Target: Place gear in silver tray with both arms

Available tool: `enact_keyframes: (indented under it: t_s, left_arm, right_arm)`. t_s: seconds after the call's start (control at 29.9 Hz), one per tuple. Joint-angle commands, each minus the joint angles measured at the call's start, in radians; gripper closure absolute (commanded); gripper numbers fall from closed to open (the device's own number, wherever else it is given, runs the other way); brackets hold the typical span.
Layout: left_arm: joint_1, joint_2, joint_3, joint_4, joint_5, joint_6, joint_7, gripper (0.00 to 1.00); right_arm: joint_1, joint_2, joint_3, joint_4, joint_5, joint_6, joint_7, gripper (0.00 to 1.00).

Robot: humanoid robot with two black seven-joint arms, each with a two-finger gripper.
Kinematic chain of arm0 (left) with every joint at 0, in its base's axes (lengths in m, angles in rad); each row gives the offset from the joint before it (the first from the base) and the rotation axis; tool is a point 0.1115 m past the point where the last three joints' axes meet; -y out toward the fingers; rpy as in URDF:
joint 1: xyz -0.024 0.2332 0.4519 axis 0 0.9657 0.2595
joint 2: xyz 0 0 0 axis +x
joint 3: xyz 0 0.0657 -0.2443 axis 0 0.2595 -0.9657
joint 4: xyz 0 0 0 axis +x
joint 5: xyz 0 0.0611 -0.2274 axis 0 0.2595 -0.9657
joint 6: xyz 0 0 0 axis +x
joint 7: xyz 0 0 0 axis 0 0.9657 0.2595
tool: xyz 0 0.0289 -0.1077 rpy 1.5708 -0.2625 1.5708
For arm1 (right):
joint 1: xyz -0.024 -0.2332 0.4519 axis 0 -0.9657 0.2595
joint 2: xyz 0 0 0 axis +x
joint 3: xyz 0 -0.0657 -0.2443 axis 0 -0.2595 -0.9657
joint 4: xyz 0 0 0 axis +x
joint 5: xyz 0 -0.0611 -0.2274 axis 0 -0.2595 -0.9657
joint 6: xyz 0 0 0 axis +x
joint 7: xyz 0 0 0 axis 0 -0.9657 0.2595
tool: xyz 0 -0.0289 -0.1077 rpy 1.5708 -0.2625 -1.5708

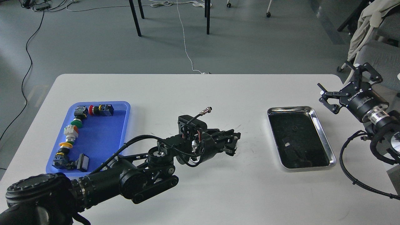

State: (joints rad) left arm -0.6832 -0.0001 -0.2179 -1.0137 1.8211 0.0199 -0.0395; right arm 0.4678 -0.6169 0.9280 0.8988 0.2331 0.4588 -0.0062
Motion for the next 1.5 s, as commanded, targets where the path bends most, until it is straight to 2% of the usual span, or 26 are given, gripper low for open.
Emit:
enact_keyframes:
  t_s: [0.0,0.17,0.4,0.57,0.64,0.97,1.1,1.17,1.27,1.37,1.47]
  left_arm:
    - [0.014,0.0,0.029,-0.029,0.001,0.002,0.007,0.9]
    - [0.016,0.0,0.031,-0.028,-0.002,0.002,0.009,0.79]
    - [0.016,0.0,0.031,-0.016,-0.016,0.008,0.013,0.75]
    - [0.016,0.0,0.031,-0.016,-0.06,0.031,0.013,0.67]
    - [0.016,0.0,0.031,-0.016,-0.065,0.035,0.013,0.6]
    - [0.016,0.0,0.031,-0.016,-0.121,0.066,0.02,0.39]
    - [0.014,0.0,0.022,-0.014,-0.157,0.09,0.02,0.21]
    - [0.014,0.0,-0.033,-0.011,-0.195,0.112,0.018,0.09]
    - [0.016,0.0,-0.185,0.001,-0.279,0.117,0.02,0.03]
    - [0.005,0.0,-0.329,0.001,-0.402,0.118,0.029,0.02]
    - [-0.012,0.0,-0.434,-0.003,-0.543,0.12,0.059,0.02]
  right_arm:
    - [0.002,-0.001,0.0,0.002,0.0,0.0,0.0,0.02]
    - [0.0,-0.003,0.0,0.003,-0.002,0.0,0.0,0.02]
    - [-0.001,0.0,0.0,0.003,-0.002,0.0,0.0,0.02]
    - [0.003,0.002,-0.026,0.003,-0.006,0.0,0.0,0.02]
    - [0.003,0.002,-0.028,0.003,-0.006,0.0,0.0,0.02]
    - [0.009,0.0,-0.029,0.008,-0.008,0.0,0.0,0.02]
    - [0.023,-0.003,-0.032,0.043,-0.023,0.004,0.0,0.02]
    - [0.032,-0.012,-0.032,0.101,-0.087,0.004,0.0,0.02]
    - [0.074,-0.047,-0.037,0.149,-0.191,0.001,0.0,0.02]
    - [0.149,-0.085,-0.138,0.155,-0.225,0.001,-0.003,0.02]
    - [0.29,-0.135,-0.334,0.189,-0.236,0.003,-0.006,0.02]
